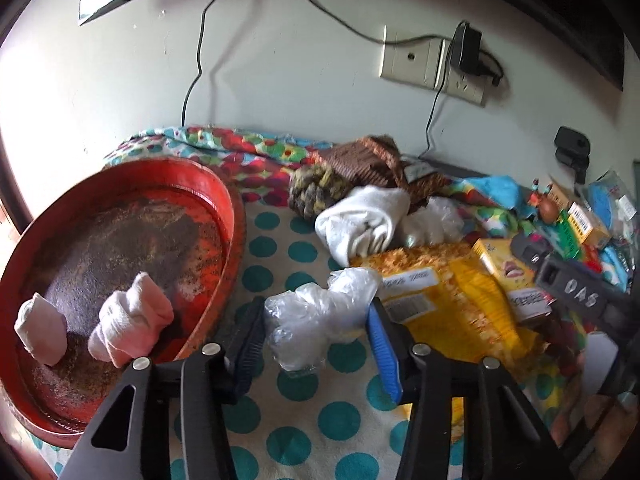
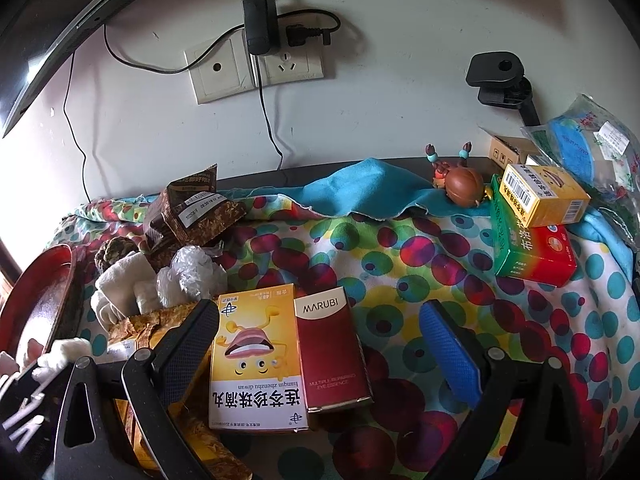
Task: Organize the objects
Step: 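Grasp the clear plastic-wrapped bundle with the left gripper, then drop the plastic-wrapped bundle into the red tray with the left gripper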
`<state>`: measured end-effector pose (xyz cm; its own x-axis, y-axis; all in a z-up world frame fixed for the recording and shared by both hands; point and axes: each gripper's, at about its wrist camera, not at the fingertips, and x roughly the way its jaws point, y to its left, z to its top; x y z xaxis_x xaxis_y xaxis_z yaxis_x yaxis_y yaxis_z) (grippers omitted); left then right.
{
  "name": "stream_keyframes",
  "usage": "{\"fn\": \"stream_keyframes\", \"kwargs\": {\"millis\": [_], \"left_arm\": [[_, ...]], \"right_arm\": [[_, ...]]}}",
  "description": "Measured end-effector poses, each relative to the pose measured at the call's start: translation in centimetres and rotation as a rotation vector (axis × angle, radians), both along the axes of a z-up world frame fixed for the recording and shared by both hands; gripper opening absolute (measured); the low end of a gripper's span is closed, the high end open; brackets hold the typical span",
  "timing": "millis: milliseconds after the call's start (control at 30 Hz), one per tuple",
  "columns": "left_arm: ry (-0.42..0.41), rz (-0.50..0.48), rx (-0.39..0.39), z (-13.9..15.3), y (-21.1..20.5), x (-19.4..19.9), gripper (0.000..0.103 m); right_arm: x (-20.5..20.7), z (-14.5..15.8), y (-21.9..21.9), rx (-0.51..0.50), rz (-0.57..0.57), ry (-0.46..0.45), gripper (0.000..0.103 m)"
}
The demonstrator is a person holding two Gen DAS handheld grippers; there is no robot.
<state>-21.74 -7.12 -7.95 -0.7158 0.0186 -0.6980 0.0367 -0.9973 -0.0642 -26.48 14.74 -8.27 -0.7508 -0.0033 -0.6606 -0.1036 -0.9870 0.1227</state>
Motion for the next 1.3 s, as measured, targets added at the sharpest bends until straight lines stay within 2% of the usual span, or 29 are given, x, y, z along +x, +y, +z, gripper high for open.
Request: {"fn": "stream_keyframes", "kwargs": {"millis": [300,467,600,700,800,933,1033,1300], "left_arm": [[0.064,0.016,-0.033,2.8,-1.3,1.2,0.05],[0.072,0.087,-0.05,3.3,-5.3,2.2,0.05],[0.068,0.181,-0.068,3.8,-10.2,2.8,0.05],[0.043,0.262,-0.055,4.3,-14.4,2.4,0.05],[0.016,0.343,-0.08,4.5,-18.5,1.7,0.05],[-0.052,0.437,-0.074,3.6,-23.1,1.0,0.05],[-0.078,0.477,-0.087,2.7,-25.0,0.9,0.05],[-0.116,0.495,-0.098,0.5,-25.8,0.5,0.051]], "right_arm": [[-0.1,0.0,0.0,-0.007,0.002,-0.006,0.1],[-0.2,-0.1,0.0,-0.004,0.003,-0.007,0.1],[-0.2,0.0,-0.1,-0.004,0.002,-0.007,0.101],[-0.2,0.0,-0.2,0.002,0.004,-0.005,0.101],[-0.2,0.0,-0.3,0.005,0.013,-0.003,0.102],[-0.2,0.0,-0.4,0.009,0.013,-0.005,0.102],[-0.2,0.1,-0.5,0.013,0.018,-0.006,0.102],[-0.3,0.2,-0.9,0.042,0.02,-0.015,0.102]]}}
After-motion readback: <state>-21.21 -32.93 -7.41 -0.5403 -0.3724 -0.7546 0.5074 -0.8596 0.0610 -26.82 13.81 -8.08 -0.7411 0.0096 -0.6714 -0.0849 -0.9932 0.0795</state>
